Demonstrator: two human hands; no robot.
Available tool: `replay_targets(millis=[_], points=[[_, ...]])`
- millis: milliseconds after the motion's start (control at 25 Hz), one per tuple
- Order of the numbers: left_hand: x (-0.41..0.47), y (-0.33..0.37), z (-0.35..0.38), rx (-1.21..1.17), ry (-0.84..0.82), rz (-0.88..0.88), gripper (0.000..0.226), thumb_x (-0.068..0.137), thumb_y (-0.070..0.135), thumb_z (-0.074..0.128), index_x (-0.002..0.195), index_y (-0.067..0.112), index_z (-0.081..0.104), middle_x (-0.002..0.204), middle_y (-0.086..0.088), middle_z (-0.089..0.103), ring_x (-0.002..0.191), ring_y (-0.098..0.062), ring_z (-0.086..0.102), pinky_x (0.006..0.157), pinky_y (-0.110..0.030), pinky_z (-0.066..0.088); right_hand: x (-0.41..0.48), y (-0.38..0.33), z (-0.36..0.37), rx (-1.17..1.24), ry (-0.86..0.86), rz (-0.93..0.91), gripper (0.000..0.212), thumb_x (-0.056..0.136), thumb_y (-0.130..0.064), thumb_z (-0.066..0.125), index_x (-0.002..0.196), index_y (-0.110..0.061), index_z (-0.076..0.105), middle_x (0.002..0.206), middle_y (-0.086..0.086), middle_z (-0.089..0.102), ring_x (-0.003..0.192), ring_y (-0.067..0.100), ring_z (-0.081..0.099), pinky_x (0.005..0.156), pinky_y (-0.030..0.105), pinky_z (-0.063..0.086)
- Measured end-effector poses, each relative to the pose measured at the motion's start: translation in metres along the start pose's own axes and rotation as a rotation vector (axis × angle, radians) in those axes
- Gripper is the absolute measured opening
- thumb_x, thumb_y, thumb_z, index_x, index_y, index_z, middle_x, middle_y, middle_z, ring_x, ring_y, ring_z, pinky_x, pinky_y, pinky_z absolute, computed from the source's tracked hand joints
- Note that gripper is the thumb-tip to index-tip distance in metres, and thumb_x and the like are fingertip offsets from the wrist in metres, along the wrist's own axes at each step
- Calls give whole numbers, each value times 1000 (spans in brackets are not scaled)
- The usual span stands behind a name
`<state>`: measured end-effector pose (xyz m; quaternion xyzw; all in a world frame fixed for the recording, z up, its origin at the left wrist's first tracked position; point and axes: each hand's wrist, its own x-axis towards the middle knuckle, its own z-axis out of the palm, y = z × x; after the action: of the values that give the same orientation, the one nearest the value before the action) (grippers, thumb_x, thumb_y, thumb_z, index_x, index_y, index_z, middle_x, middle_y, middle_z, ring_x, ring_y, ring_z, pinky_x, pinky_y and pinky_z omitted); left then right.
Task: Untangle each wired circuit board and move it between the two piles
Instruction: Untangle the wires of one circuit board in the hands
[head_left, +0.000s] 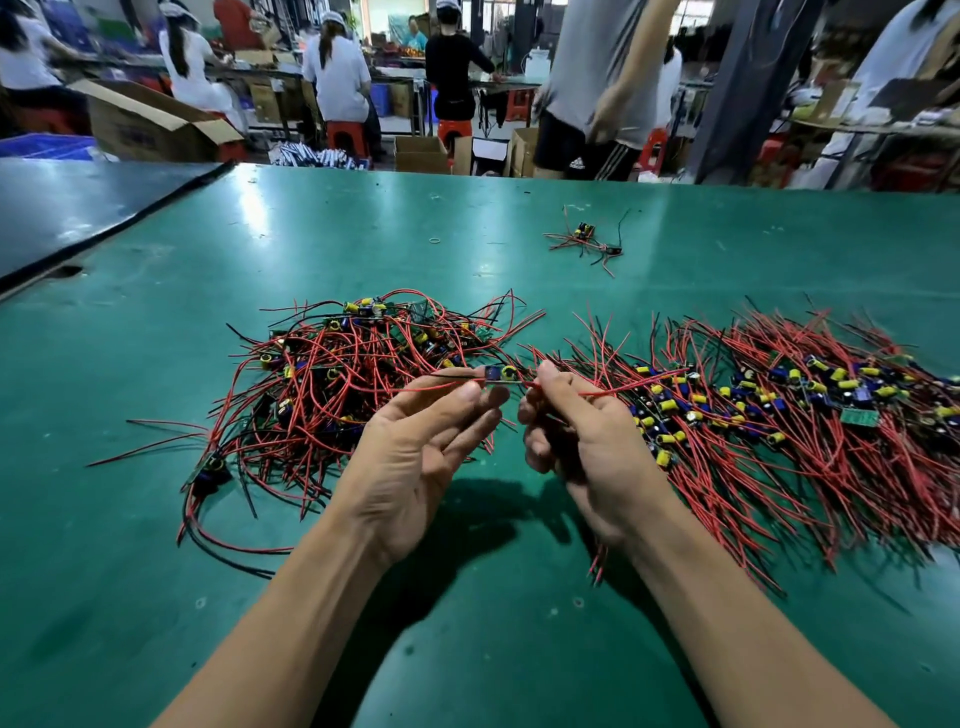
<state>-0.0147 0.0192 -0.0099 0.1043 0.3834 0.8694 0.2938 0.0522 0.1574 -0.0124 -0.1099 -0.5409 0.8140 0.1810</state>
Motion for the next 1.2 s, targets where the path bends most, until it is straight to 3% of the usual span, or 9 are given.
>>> replay_targets(millis=[120,240,320,480,640,800,880,1000,1200], points=[[0,-1,2,-7,-45,-106,21,73,-5,65,90,6,71,97,-15,73,88,-27,73,69,-26,59,2,-6,-14,38,-58,56,25,80,-39,70,75,-17,60,67,1,60,48,9,45,44,19,38],[-1,-4,6,101,-28,-249,20,81,25,63,94,10,63,77,-10,71,60,-19,70,53,-23,57,0,-9,-24,-29,-188,158,25,83,-39,75,69,-21,62,67,-1,60,50,8,45,48,18,35],[-4,-6,6,176,-78,-318,31,81,39,61,91,10,62,73,-10,69,54,-18,67,50,-23,56,1,-8,-25,-93,-221,193,26,79,-38,77,67,-22,61,64,-1,60,52,10,45,52,22,33],[-7,-13,4,239,-184,-272,24,74,16,73,92,6,61,83,-15,70,67,-25,70,59,-29,59,1,-4,-24,-188,-187,168,27,73,-39,83,71,-18,66,62,5,58,53,17,45,57,32,30],[-2,-23,-2,488,-70,-180,32,64,11,81,91,6,66,80,-14,66,73,-25,65,66,-34,55,0,0,-24,-384,-46,76,21,85,-28,78,69,-18,68,60,3,52,48,9,41,46,19,33],[0,-30,-2,656,-5,-126,7,83,3,72,89,4,72,75,-12,62,65,-19,60,60,-32,50,2,3,-25,-510,-9,2,17,90,-24,75,77,-13,74,57,-4,57,46,4,43,46,13,35],[1,-32,0,672,35,-98,8,87,5,67,82,4,74,71,-10,64,65,-23,62,61,-34,54,1,4,-25,-490,-39,26,14,91,-22,74,89,-8,75,64,-6,66,51,2,53,51,11,41],[0,-33,0,662,73,-60,10,87,5,66,80,-1,71,74,-17,66,73,-33,63,74,-50,53,-1,5,-25,-420,-119,122,19,88,-24,77,99,-8,77,85,3,78,70,6,69,60,14,50],[1,-34,-1,631,103,-32,5,86,0,67,83,-2,71,76,-19,67,74,-36,64,75,-52,52,0,7,-22,-438,-41,203,17,90,-29,75,93,-12,77,72,-1,68,55,5,55,52,19,44]])
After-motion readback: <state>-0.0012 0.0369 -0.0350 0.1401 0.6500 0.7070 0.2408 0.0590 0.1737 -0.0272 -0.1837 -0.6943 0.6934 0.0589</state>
